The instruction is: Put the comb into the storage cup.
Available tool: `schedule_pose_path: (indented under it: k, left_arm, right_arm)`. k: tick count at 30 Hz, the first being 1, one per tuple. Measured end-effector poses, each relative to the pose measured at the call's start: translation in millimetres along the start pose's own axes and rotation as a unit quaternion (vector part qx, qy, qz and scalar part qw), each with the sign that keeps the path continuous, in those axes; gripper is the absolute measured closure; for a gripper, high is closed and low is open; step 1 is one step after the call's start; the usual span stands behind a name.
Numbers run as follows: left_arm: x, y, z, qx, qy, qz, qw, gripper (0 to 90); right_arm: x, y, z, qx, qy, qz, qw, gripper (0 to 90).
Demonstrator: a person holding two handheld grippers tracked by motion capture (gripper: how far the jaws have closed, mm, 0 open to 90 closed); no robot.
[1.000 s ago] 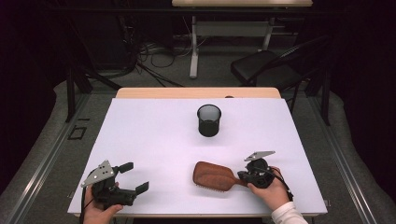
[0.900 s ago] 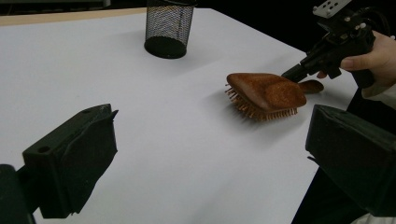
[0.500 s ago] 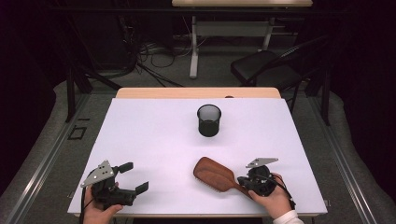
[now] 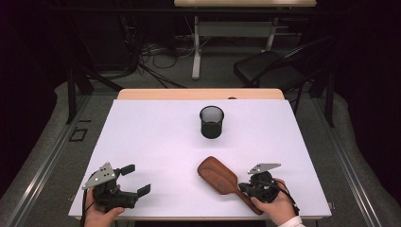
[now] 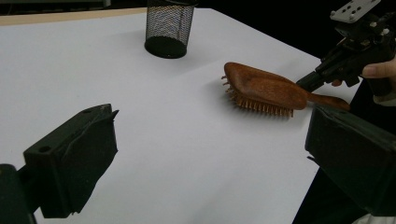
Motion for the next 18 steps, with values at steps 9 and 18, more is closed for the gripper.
schedule_pose_path:
  k: [9, 18]
  left_arm:
    - [-0.1, -0.3, -0.3, -0.002, -0.002, 0.001, 1.0, 2.0]
    - [0.2, 0.4, -0.1, -0.003, -0.002, 0.0, 1.0, 2.0]
  right_arm:
    - [-0.6, 1.1, 3.6, 0.004, 0.0, 0.006, 1.0, 87.7]
    - [-1.3, 0.1, 6.5, 0.007, 0.005, 0.012, 0.9999, 84.1]
Point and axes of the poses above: each handheld gripper's, and its own axes: y roughly forward along the jaws, x roughly out of its underside, z roughly to its right, the point moved 9 cm from there along y, roughly forward along the jaws, and after that the axes turned 3 degrees about z, right-handed, at the moved point
